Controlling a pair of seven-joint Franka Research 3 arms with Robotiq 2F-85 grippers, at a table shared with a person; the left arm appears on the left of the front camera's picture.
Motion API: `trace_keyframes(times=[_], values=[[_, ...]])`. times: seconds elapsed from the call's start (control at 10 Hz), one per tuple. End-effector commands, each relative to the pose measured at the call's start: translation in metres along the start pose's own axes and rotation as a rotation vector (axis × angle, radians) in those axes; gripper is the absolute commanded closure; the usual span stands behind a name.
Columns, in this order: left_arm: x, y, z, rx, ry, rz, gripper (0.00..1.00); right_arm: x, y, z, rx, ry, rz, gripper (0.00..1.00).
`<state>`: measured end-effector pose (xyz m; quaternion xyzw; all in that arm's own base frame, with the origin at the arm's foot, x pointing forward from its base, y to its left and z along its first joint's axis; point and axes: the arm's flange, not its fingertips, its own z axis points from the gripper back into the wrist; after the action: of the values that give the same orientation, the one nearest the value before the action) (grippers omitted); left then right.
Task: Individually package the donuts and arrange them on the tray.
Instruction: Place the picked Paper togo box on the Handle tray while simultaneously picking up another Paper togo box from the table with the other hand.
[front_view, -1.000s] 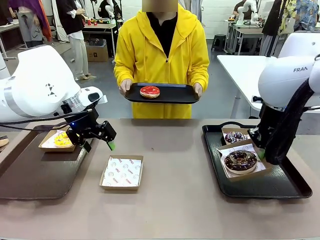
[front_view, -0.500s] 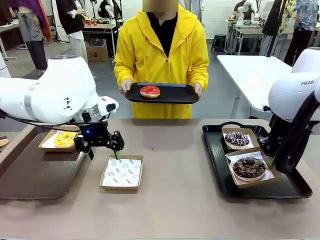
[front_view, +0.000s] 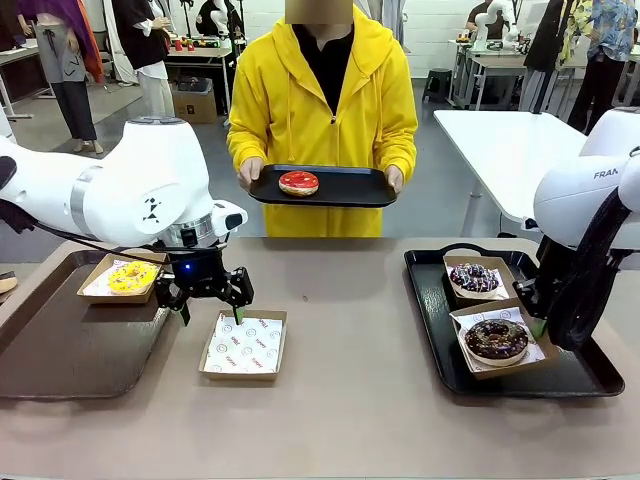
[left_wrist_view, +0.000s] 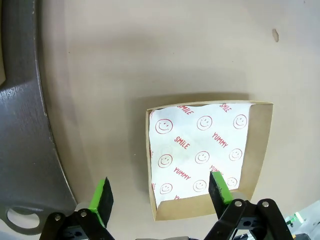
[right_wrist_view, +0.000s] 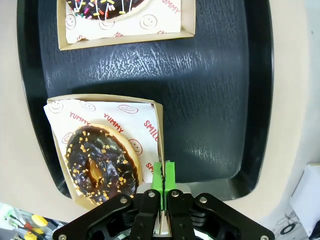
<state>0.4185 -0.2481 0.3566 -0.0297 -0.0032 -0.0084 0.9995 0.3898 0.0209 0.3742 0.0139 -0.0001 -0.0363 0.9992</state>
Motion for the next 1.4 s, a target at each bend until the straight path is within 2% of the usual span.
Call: trace_keyframes(times=[0.0, 0.4, 1.3], values=[[0.009, -0.005, -0.004, 0.032, -0.018, 0.037, 0.00, -0.006, -0.006, -0.016, 0.045, -0.003, 0.008, 0.99], [0.015, -0.003, -0.017, 0.021, -0.011, 0.031, 0.00, -0.002, -0.003, -0.024, 0.046, 0.008, 0.003, 0.99], [-0.002, 0.002, -0.034, 0.027, -0.028, -0.065, 0.00, 0.000, -0.004, -0.027, 0.066, 0.016, -0.009, 0.99]])
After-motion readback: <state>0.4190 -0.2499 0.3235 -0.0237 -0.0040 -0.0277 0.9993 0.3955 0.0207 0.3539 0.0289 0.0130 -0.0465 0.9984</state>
